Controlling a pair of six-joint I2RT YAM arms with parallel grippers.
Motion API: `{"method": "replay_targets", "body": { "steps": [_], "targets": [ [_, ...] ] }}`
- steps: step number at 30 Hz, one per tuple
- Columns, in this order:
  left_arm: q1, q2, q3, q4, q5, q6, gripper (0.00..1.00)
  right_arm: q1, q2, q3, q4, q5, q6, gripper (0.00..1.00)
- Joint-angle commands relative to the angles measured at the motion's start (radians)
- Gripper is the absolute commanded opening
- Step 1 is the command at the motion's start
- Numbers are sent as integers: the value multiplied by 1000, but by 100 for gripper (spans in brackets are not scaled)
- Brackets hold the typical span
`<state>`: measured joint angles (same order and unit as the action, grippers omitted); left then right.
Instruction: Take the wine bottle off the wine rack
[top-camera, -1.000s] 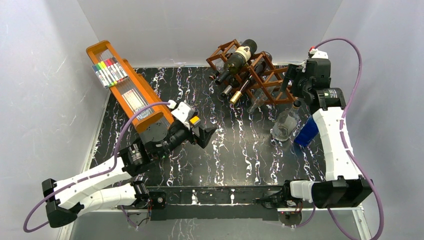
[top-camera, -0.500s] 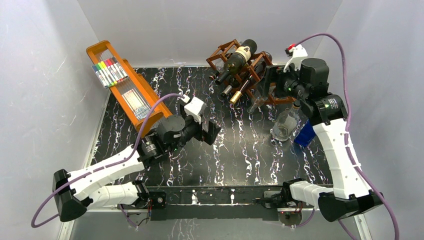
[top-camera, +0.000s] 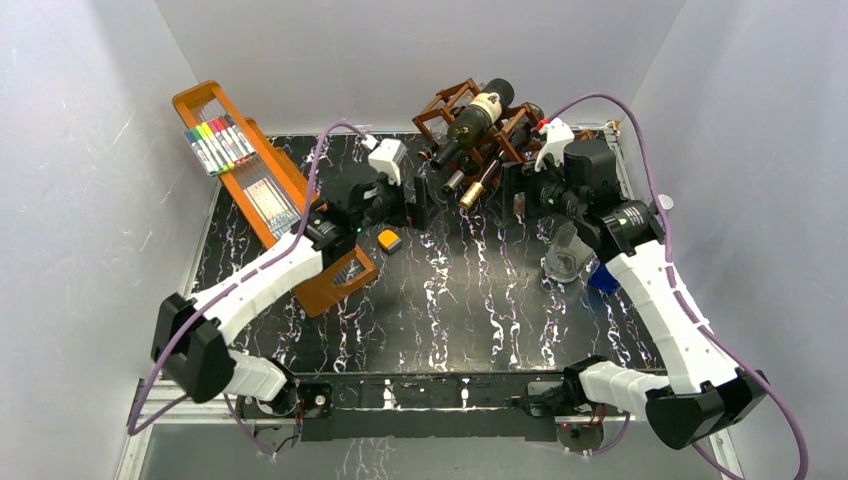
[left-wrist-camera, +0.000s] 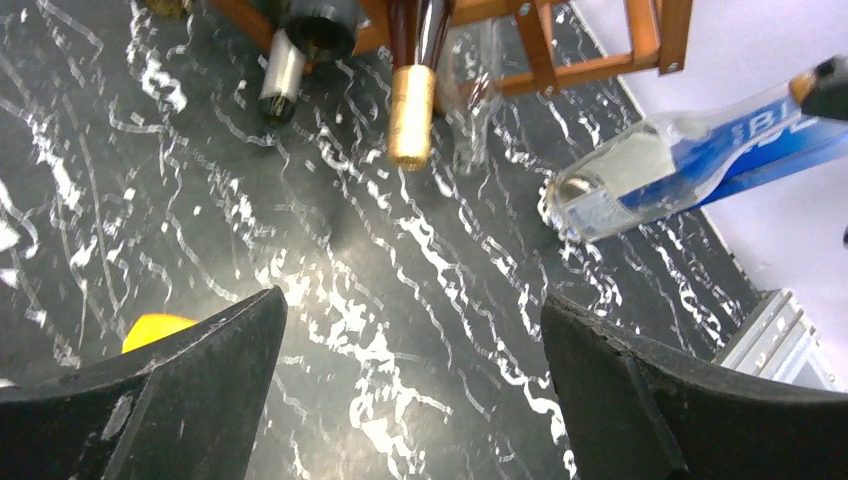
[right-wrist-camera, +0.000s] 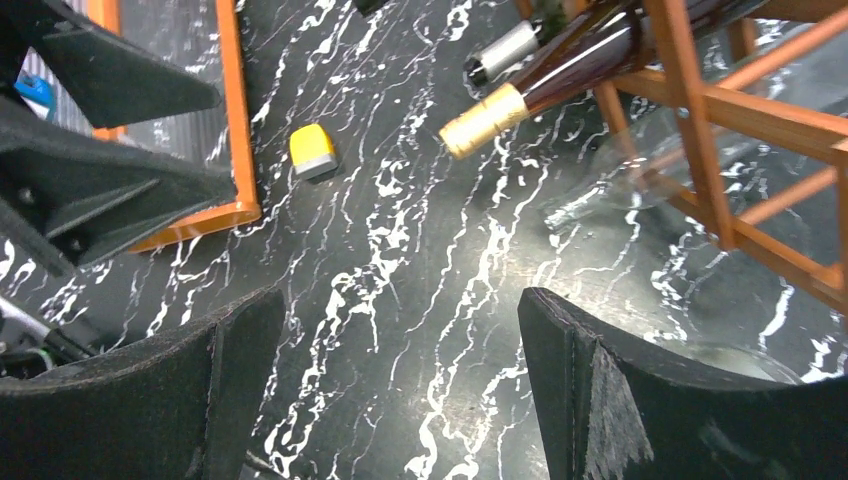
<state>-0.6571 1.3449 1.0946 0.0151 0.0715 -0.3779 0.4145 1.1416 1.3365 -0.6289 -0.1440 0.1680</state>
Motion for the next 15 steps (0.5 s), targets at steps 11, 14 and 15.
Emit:
{"method": "replay_targets", "body": {
  "steps": [11,14,15],
  "targets": [
    [77,414,579,-182,-23,-50,98,1,-169,-56,66,130,-32,98],
    [96,487,676,-212,24,-51,98,0,-177,-60,66,135,-32,98],
    [102,511,707,-227,27,-55,98,1,-177,-60,64,135,-32,98]
  ]
}}
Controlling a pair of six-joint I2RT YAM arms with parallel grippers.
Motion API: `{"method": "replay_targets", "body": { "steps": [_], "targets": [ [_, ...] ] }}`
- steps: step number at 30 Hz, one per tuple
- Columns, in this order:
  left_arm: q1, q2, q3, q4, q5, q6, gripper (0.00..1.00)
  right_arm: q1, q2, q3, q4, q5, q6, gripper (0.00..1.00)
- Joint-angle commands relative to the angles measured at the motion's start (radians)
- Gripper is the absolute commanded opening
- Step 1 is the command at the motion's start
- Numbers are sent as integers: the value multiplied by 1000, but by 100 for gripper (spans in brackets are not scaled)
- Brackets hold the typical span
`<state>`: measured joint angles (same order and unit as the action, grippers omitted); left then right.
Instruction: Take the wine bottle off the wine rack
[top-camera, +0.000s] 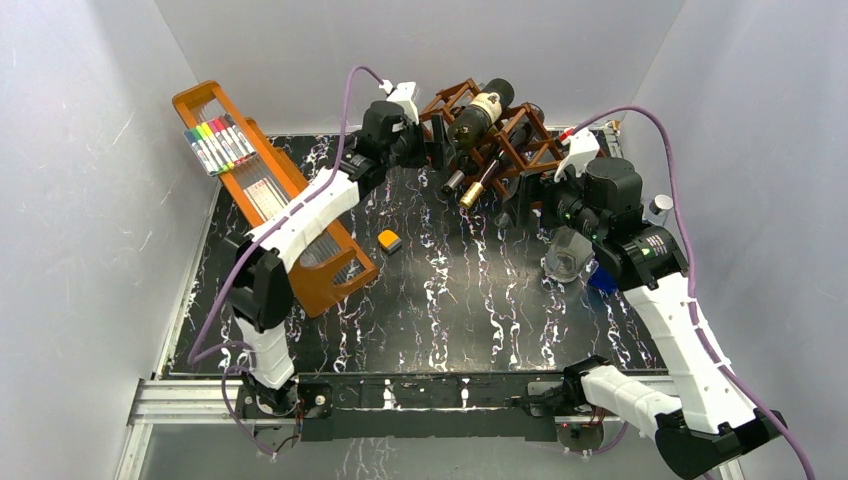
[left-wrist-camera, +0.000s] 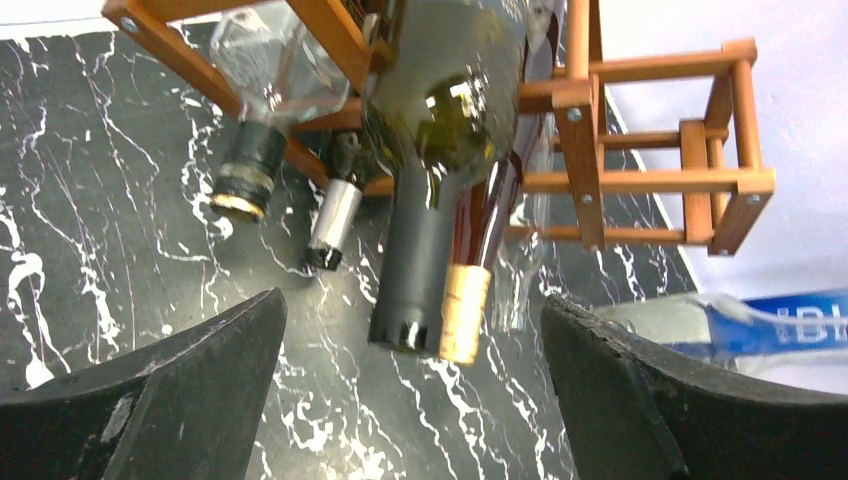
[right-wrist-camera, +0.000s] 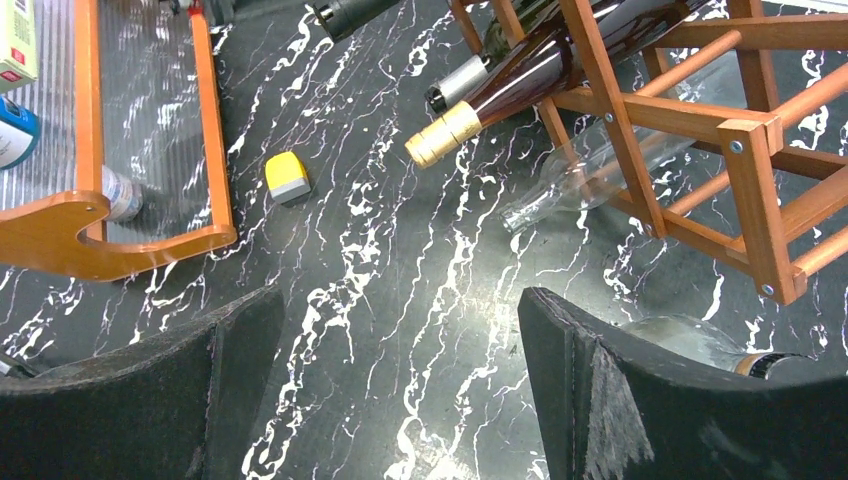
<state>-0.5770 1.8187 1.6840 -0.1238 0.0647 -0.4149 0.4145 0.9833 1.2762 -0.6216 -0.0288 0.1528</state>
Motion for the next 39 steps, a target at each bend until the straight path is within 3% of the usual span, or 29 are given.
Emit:
{"method": "replay_targets", "body": {
  "steps": [1,3,12,23,25,35,39],
  "targets": [
    [31,61,151,-103,44,-18,98,0,-19,1,57,21,-17,98],
    [46,111,215,-134,66,-19,97,1,-20,2,54,22,-17,98],
    [74,277,365,-87,342,-57,69,1,-20,2,47,22,-15,98],
    [76,339,376,-14,416,-117,45,1,-31,-11,42,27,-13,98],
    [77,346,378,0,430,-130,37,1,-35,-11,43,26,-14,98],
    [82,272,319,117,462,-199,2,0,-43,-16,38,28,-7,98],
    [82,191,236,229,460,-238,0,1,-49,-15,44,26,-5,98]
  ]
}}
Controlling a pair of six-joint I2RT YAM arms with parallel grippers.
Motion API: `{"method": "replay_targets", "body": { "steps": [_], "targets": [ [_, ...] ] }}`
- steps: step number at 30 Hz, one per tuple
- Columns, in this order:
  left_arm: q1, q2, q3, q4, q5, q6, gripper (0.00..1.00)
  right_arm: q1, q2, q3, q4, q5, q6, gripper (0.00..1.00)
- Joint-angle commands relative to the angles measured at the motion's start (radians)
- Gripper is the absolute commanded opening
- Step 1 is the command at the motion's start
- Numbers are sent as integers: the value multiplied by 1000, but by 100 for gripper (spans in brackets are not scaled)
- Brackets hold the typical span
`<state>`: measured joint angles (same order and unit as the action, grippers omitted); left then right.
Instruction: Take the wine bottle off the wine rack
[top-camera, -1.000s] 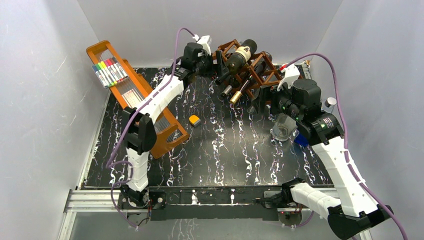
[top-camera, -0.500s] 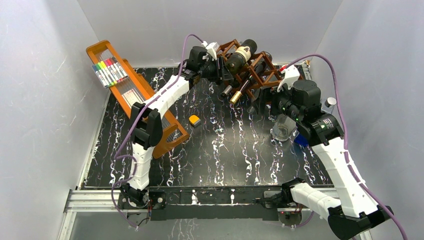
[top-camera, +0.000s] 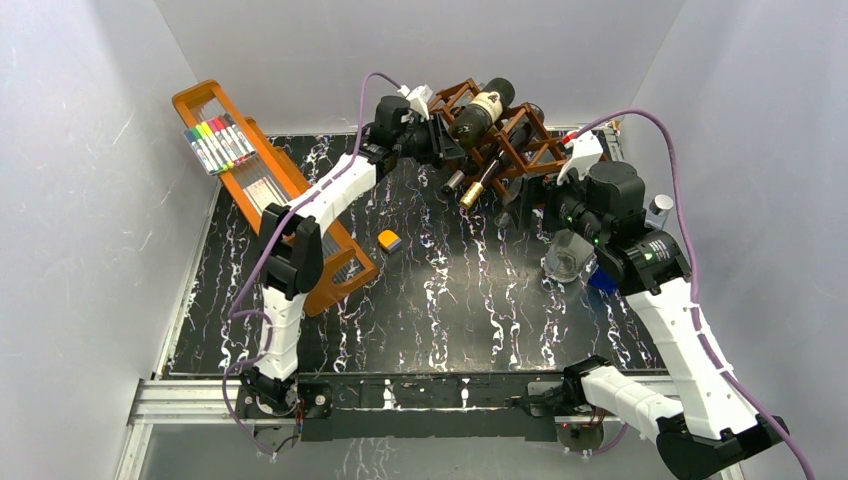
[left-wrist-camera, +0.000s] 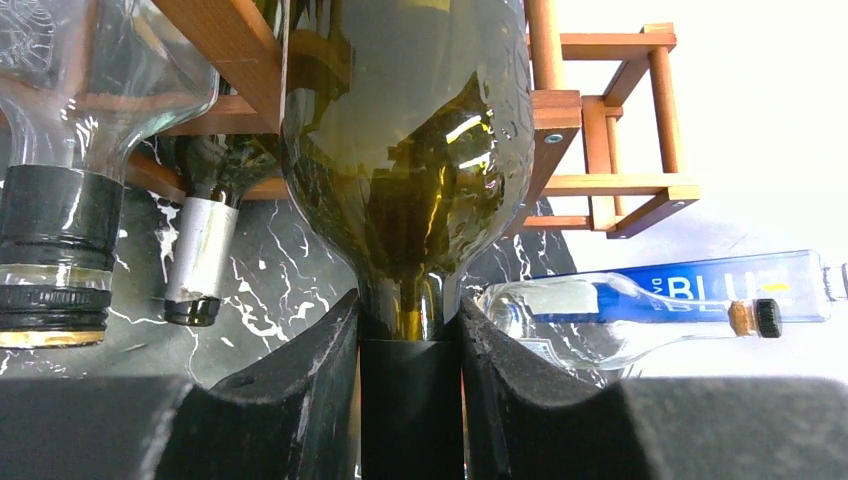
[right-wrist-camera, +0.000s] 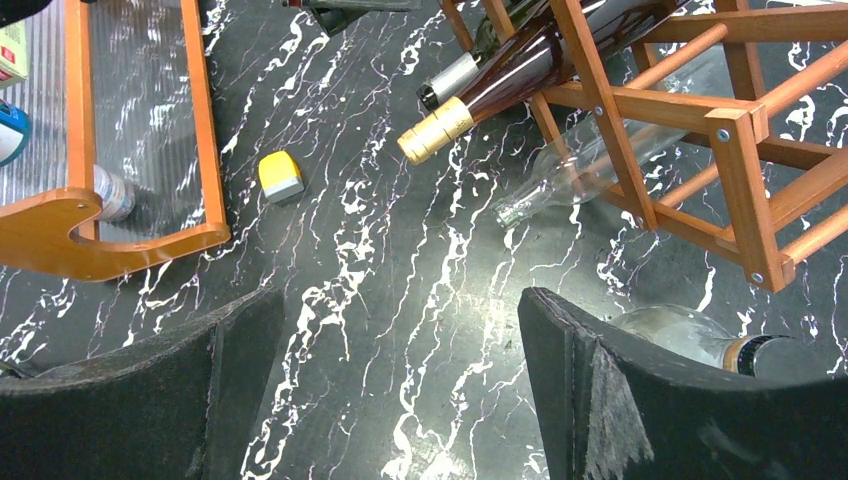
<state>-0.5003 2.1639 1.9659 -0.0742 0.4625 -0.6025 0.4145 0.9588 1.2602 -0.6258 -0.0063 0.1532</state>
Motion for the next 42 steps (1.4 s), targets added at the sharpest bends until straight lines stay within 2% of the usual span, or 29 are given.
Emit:
{"method": "replay_targets", "body": {
  "steps": [1,7,18,24,32,37,42],
  "targets": [
    [6,-178,-78,221,60,-59,0,0,-26,1,51,2,-5,98],
    [5,-311,-215,375,17,-95,0,0,-25,-6,58,-3,2,98],
    [6,-482,-329,348,30,-83,0,0,-1,-2,70,-18,13,98],
    [7,-669,-498,230,88,-10,0,-1,26,9,69,-7,-3,98],
    [3,-940,-726,-51,188,76,0,1,81,46,72,-11,-59,98],
    [1,-985,-782,-218,200,134,0,1,128,67,85,-102,-77,98],
    [-1,-959,-802,-331,138,142,0,7,210,28,99,-203,-78,98]
  ]
}}
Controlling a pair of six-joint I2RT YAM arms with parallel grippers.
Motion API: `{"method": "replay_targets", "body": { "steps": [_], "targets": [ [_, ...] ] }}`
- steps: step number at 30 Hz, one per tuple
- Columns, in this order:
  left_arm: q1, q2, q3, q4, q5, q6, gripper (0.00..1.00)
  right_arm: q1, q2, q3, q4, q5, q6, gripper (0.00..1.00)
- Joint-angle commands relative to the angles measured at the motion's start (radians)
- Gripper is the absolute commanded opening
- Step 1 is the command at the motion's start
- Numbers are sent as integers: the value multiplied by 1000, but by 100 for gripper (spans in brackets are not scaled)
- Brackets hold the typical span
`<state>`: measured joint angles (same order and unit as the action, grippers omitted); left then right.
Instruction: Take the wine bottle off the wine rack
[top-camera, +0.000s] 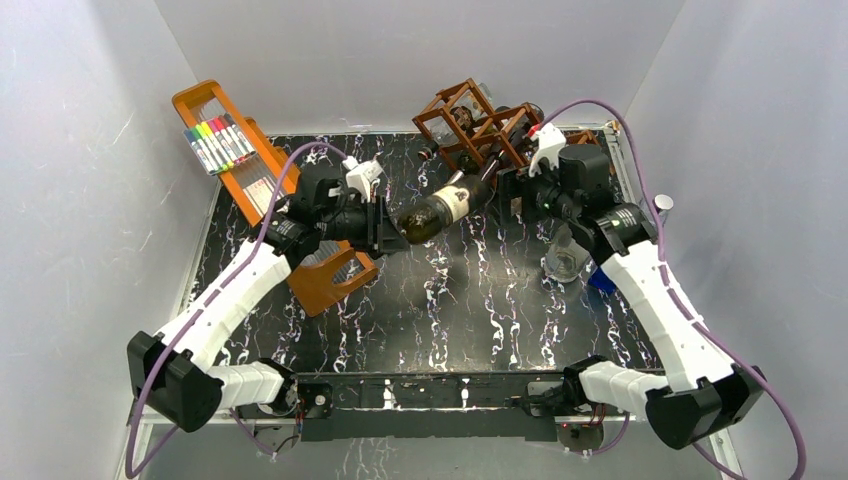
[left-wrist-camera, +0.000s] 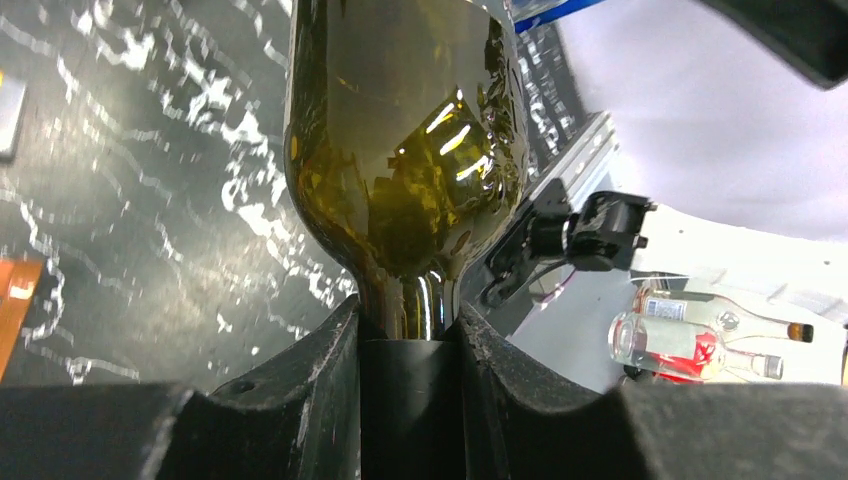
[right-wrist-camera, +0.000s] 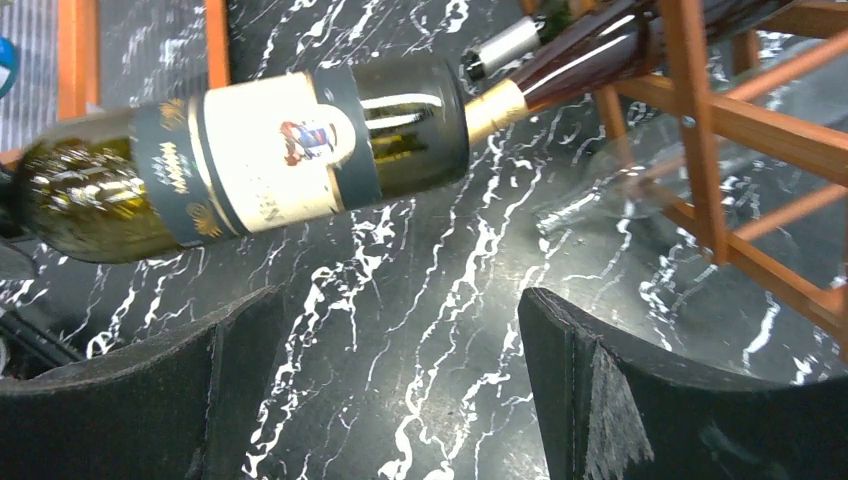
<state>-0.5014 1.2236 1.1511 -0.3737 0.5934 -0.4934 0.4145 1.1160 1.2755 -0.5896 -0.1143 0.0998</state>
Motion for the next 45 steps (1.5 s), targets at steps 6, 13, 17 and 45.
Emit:
{"method": "replay_targets", "body": {
  "steps": [6,13,17,45],
  "targets": [
    [-1,45,26,-97,34,73,0,221,108,-46,114,-92,-78,98],
    [-3,87,42,-187,60,138,0,443,108,-191,281,30,-251,98],
    [-6,99,44,-213,84,148,0,496,94,-284,380,11,-427,98],
    [-176,176,171,-310,72,171,0,530,134,-501,711,10,-839,96]
  ]
}}
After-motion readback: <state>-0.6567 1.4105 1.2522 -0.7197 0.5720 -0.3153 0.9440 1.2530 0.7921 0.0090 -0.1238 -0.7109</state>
